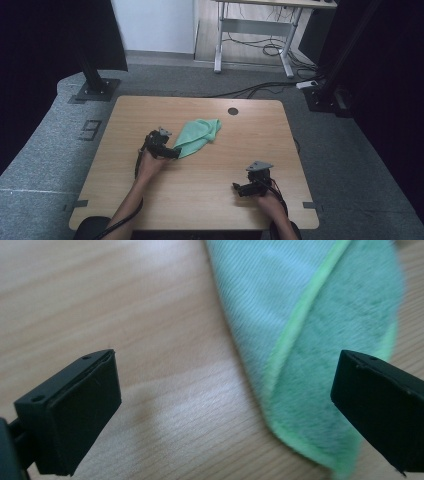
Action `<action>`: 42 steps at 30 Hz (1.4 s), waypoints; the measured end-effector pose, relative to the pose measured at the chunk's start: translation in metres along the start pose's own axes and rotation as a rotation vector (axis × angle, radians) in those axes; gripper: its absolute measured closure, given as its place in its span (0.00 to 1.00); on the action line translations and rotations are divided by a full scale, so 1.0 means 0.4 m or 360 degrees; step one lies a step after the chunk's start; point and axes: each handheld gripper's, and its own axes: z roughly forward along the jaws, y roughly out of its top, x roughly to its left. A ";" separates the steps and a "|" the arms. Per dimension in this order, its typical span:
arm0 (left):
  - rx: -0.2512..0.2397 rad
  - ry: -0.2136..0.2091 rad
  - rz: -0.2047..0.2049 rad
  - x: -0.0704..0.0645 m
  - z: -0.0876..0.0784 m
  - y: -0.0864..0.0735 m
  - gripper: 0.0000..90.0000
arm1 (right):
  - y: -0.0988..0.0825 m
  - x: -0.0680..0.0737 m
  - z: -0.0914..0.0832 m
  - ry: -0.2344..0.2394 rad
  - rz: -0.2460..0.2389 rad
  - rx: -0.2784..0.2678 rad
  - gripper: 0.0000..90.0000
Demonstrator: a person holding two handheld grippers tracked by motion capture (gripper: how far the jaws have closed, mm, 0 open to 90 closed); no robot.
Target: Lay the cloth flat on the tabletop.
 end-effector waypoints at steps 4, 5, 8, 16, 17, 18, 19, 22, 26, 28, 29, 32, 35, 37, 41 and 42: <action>-0.0014 -0.0018 -0.0034 0.008 0.007 -0.018 0.00 | 0.000 0.000 0.000 0.0000 0.0000 0.0000 0.00; -0.0016 -0.0017 -0.0026 0.005 0.005 -0.020 0.00 | 0.000 0.000 0.000 0.0000 0.0000 0.0000 0.00; -0.0005 -0.0034 -0.0048 0.000 -0.001 -0.027 0.01 | 0.000 0.000 0.000 0.0000 0.0000 0.0000 0.00; 0.0015 -0.0070 -0.0019 -0.034 -0.041 -0.068 0.01 | 0.000 0.000 0.000 0.0000 -0.0001 0.0000 0.00; 0.0018 -0.0076 -0.0011 -0.039 -0.047 -0.074 0.01 | 0.000 0.000 0.000 0.0000 0.0000 0.0000 0.00; 0.0018 -0.0076 -0.0011 -0.039 -0.047 -0.074 0.01 | 0.000 0.000 0.000 0.0000 0.0000 0.0000 0.00; 0.0017 -0.0083 -0.0003 -0.049 -0.060 -0.088 0.01 | 0.000 0.000 0.000 -0.0001 0.0001 0.0000 0.00; 0.0017 -0.0094 0.0013 -0.065 -0.079 -0.110 0.01 | 0.001 0.000 0.001 -0.0006 0.0001 0.0001 0.00; -0.0003 -0.0106 0.0024 -0.088 -0.107 -0.144 0.01 | 0.001 0.000 0.001 -0.0007 0.0002 0.0001 0.00; 0.0003 -0.0121 0.0040 -0.102 -0.124 -0.161 0.01 | 0.001 0.000 0.001 -0.0007 0.0000 0.0001 0.00; 0.0004 -0.0130 0.0050 -0.110 -0.133 -0.171 0.01 | 0.001 0.000 0.001 -0.0007 0.0000 0.0001 0.00; 0.0003 -0.0154 0.0074 -0.130 -0.157 -0.198 0.01 | 0.001 0.000 0.001 -0.0007 0.0001 0.0001 0.00; 0.0011 -0.0168 0.0093 -0.135 -0.168 -0.206 0.04 | 0.001 0.000 0.001 -0.0008 0.0000 0.0001 0.00; 0.0021 -0.0205 0.0088 -0.133 -0.177 -0.193 0.07 | 0.001 0.000 0.001 -0.0009 0.0001 0.0001 0.00; -0.0040 -0.0243 0.0064 -0.129 -0.184 -0.143 0.10 | 0.002 0.000 0.002 -0.0011 0.0001 0.0001 0.00; -0.0040 -0.0243 0.0064 -0.129 -0.184 -0.143 0.11 | 0.002 0.000 0.002 -0.0011 0.0001 0.0001 0.00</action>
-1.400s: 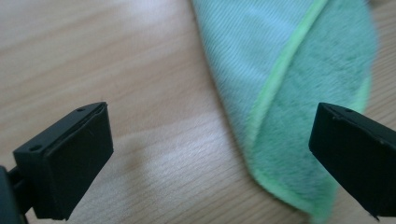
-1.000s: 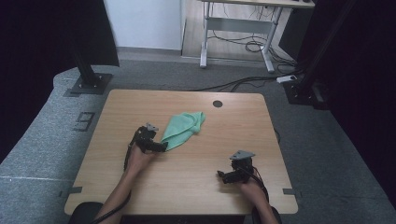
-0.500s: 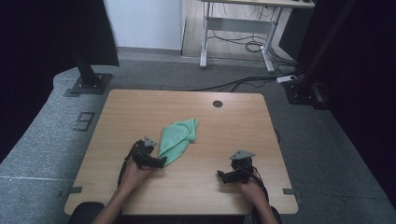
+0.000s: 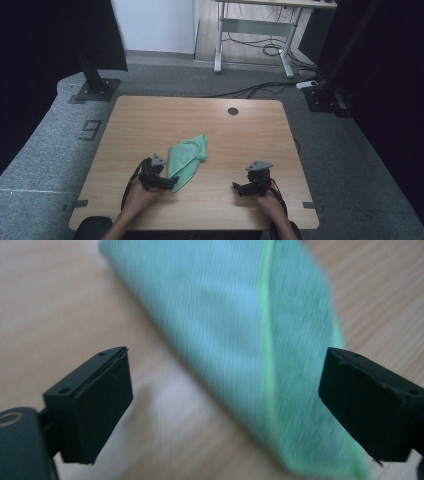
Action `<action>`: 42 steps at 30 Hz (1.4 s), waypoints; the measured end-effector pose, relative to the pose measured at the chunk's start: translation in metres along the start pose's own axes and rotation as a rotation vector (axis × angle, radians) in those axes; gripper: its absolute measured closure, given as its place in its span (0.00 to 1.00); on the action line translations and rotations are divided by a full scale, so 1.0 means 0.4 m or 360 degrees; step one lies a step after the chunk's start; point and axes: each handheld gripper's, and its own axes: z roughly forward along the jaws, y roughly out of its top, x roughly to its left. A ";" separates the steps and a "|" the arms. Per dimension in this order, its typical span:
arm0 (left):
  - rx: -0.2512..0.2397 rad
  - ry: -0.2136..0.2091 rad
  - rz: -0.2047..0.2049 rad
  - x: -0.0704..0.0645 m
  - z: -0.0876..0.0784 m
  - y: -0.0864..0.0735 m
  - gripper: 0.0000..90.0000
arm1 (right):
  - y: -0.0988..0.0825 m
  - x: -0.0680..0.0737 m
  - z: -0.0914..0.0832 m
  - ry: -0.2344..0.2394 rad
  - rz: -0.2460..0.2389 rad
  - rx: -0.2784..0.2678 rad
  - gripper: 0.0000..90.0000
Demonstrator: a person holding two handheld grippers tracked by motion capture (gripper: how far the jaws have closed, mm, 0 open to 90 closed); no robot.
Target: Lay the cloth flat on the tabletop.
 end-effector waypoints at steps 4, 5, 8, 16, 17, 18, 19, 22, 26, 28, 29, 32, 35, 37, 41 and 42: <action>-0.0032 -0.0010 0.0054 -0.006 0.011 0.065 0.18 | 0.000 0.000 0.000 0.0000 0.0001 0.0000 0.00; -0.0044 -0.0019 0.0079 -0.011 0.023 0.098 0.20 | 0.000 0.000 0.000 0.0000 0.0000 0.0000 0.00; -0.0051 -0.0034 0.0114 -0.017 0.037 0.128 0.30 | 0.000 0.000 0.000 0.0000 0.0000 0.0000 0.00; -0.0007 -0.0105 0.0189 -0.030 0.112 0.209 0.54 | 0.000 0.000 0.000 0.0000 0.0002 -0.0001 0.00; 0.0007 -0.0116 0.0193 -0.032 0.120 0.210 0.57 | 0.000 0.000 0.000 0.0001 0.0001 0.0000 0.00; 0.0018 -0.0127 0.0190 -0.033 0.129 0.210 0.59 | 0.000 0.000 0.000 0.0001 0.0000 0.0000 0.00; 0.0037 -0.0132 0.0197 -0.033 0.136 0.209 0.63 | 0.000 0.000 0.000 0.0001 0.0001 0.0000 0.00; 0.0083 -0.0115 0.0207 -0.037 0.154 0.202 0.76 | 0.000 0.000 0.000 0.0001 0.0000 0.0000 0.00; 0.0083 -0.0132 0.0215 -0.031 0.151 0.200 0.94 | 0.000 0.000 0.000 0.0001 0.0000 0.0000 0.00; 0.0060 -0.0112 0.0224 -0.029 0.138 0.203 0.96 | 0.000 0.000 0.000 0.0001 0.0000 -0.0001 0.00; 0.0045 -0.0106 0.0231 -0.027 0.129 0.207 0.96 | 0.000 0.000 0.000 0.0001 0.0001 0.0000 0.00; -0.0017 -0.0085 0.0221 -0.021 0.096 0.218 0.97 | 0.000 0.000 0.000 0.0001 0.0000 0.0000 0.00; -0.0075 -0.0053 0.0212 -0.007 0.059 0.225 0.97 | 0.000 0.000 0.000 0.0001 0.0000 0.0000 0.00; -0.0105 -0.0030 0.0185 0.009 0.035 0.223 0.97 | 0.000 0.000 0.000 0.0001 0.0000 0.0000 0.00; -0.0147 0.0029 0.0117 0.051 -0.010 0.207 0.97 | 0.000 0.000 0.000 0.0001 0.0000 0.0000 0.00; -0.0153 0.0046 0.0097 0.062 -0.020 0.199 0.97 | 0.000 0.000 0.000 0.0000 0.0002 -0.0001 0.00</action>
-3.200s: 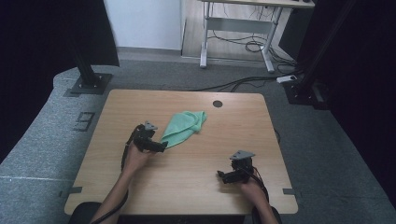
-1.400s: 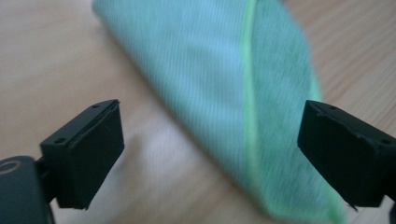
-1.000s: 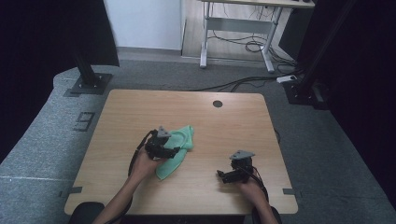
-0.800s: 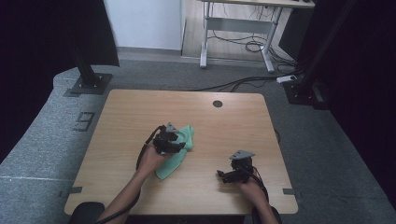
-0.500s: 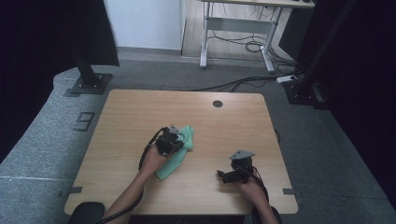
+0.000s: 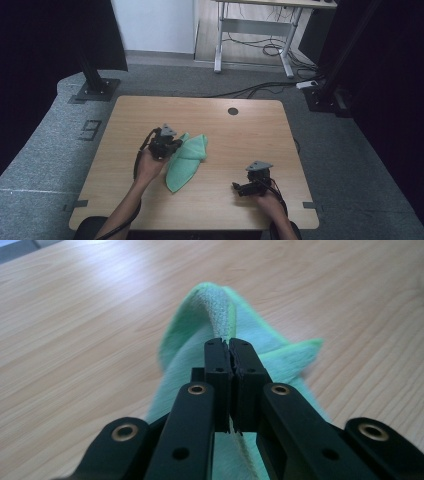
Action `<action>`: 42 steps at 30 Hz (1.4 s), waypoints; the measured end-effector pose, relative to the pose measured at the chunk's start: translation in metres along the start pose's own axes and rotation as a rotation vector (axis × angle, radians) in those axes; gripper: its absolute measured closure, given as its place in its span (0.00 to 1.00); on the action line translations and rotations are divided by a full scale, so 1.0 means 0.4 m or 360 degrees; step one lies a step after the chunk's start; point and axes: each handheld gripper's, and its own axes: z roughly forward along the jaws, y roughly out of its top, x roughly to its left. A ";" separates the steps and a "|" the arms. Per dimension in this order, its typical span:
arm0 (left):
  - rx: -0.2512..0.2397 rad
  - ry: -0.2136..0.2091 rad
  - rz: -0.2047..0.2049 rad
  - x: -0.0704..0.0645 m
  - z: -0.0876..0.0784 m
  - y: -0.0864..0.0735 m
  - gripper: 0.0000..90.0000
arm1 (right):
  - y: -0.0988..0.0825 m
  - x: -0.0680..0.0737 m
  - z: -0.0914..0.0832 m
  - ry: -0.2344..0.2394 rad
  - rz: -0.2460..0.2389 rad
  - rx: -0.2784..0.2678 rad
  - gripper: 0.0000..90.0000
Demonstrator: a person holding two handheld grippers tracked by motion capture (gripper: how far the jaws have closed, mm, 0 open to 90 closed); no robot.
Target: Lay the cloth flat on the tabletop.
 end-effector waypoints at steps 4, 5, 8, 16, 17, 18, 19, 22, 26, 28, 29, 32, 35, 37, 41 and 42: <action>-0.0020 0.0037 -0.0069 0.036 -0.029 -0.028 0.96 | 0.000 0.000 0.000 0.0000 0.0000 0.0000 0.00; -0.0025 0.0060 -0.0117 0.058 -0.044 -0.053 0.96 | 0.000 0.000 0.000 0.0001 -0.0001 0.0000 0.00; -0.0022 0.0099 -0.0181 0.087 -0.060 -0.093 0.96 | 0.000 0.000 0.000 0.0001 -0.0001 0.0000 0.00; 0.0027 0.0167 -0.0341 0.141 -0.079 -0.195 0.93 | 0.000 0.000 0.000 0.0001 -0.0002 0.0000 0.00; 0.0039 0.0180 -0.0360 0.146 -0.077 -0.205 0.93 | 0.000 0.000 0.000 0.0001 -0.0001 0.0000 0.00; 0.0039 0.0180 -0.0360 0.146 -0.077 -0.205 0.90 | 0.000 0.000 0.000 0.0001 -0.0001 0.0000 0.00; 0.0056 0.0206 -0.0393 0.155 -0.074 -0.220 0.86 | 0.000 0.000 0.000 0.0001 -0.0001 0.0000 0.00; 0.0052 0.0228 -0.0412 0.162 -0.078 -0.225 0.71 | 0.000 0.000 0.000 0.0001 -0.0001 0.0000 0.00; 0.0006 0.0247 -0.0388 0.161 -0.106 -0.207 0.59 | 0.000 0.000 0.000 0.0001 -0.0001 0.0000 0.00; -0.0024 0.0240 -0.0353 0.155 -0.121 -0.186 0.55 | 0.000 0.000 0.000 0.0001 -0.0002 0.0000 0.00; -0.0061 0.0210 -0.0327 0.144 -0.131 -0.163 0.54 | 0.000 0.000 0.000 0.0001 -0.0001 0.0000 0.00; -0.0102 0.0157 -0.0266 0.117 -0.131 -0.122 0.51 | 0.000 0.000 0.000 0.0001 -0.0001 0.0000 0.00; -0.0101 0.0083 -0.0180 0.080 -0.108 -0.075 0.48 | 0.000 0.000 0.000 0.0001 -0.0001 0.0000 0.00; -0.0088 0.0022 -0.0126 0.051 -0.083 -0.046 0.46 | 0.000 0.000 0.000 0.0001 -0.0001 0.0000 0.00; -0.0070 -0.0095 -0.0046 -0.002 -0.022 0.005 0.44 | 0.000 0.000 0.000 0.0000 0.0000 -0.0001 0.00; -0.0066 -0.0120 -0.0034 -0.014 -0.005 0.015 0.44 | 0.000 0.000 0.000 0.0000 0.0000 0.0000 0.00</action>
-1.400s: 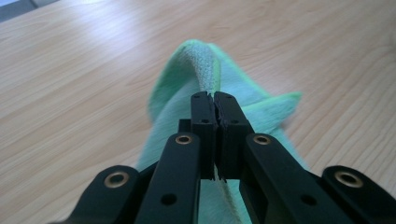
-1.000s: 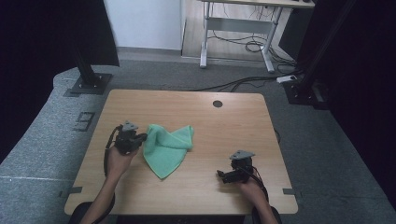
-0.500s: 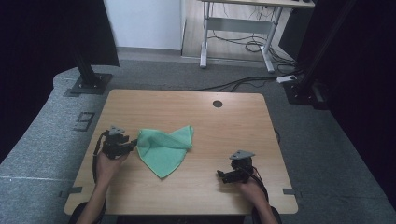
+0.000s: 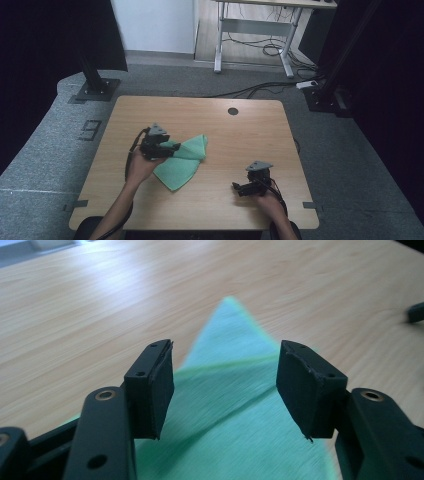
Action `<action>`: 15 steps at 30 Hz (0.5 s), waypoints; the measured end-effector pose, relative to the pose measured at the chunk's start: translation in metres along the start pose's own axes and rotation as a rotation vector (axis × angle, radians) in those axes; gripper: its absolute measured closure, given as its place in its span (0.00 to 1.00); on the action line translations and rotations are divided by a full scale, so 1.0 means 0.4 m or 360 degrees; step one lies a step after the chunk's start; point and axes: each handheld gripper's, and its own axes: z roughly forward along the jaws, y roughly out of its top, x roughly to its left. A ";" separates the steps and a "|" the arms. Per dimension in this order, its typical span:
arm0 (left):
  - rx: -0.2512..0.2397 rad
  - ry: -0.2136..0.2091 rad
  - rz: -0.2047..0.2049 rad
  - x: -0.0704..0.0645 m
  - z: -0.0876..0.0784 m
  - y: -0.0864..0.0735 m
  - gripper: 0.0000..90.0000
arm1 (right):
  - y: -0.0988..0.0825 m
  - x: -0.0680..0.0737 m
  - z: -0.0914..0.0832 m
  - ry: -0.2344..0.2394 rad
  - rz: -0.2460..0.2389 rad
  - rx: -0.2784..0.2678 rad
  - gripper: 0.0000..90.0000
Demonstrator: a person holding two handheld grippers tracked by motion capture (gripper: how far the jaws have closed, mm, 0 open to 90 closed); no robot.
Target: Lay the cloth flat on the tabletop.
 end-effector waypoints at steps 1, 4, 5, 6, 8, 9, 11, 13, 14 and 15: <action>0.0016 -0.0018 0.0018 -0.010 0.017 0.008 0.44 | 0.000 0.000 0.000 0.0001 0.0000 0.0001 0.00; 0.0048 -0.0076 0.0063 -0.044 0.068 0.025 0.44 | 0.000 0.000 0.000 0.0001 -0.0003 0.0000 0.00; 0.0059 -0.0101 0.0077 -0.054 0.083 0.028 0.44 | 0.000 0.000 0.000 0.0001 -0.0003 0.0000 0.00; 0.0068 -0.0125 0.0086 -0.064 0.098 0.031 0.44 | 0.000 0.000 0.000 0.0001 -0.0003 0.0000 0.00; 0.0094 -0.0161 0.0108 -0.084 0.126 0.034 0.44 | 0.000 0.000 0.000 0.0001 -0.0003 -0.0001 0.00; 0.0107 -0.0172 0.0126 -0.093 0.138 0.034 0.44 | 0.000 0.000 0.000 0.0001 -0.0003 -0.0001 0.00; 0.0134 -0.0198 0.0156 -0.108 0.160 0.033 0.43 | 0.000 0.000 0.000 0.0001 -0.0003 0.0000 0.00; 0.0164 -0.0201 0.0180 -0.118 0.179 0.030 0.43 | 0.000 0.000 0.000 0.0001 -0.0003 0.0000 0.00; 0.0164 -0.0201 0.0180 -0.118 0.179 0.030 0.43 | 0.000 0.000 0.000 0.0000 -0.0002 0.0000 0.00; 0.0204 -0.0191 0.0215 -0.124 0.197 0.026 0.43 | 0.000 0.000 0.000 0.0001 -0.0001 0.0001 0.00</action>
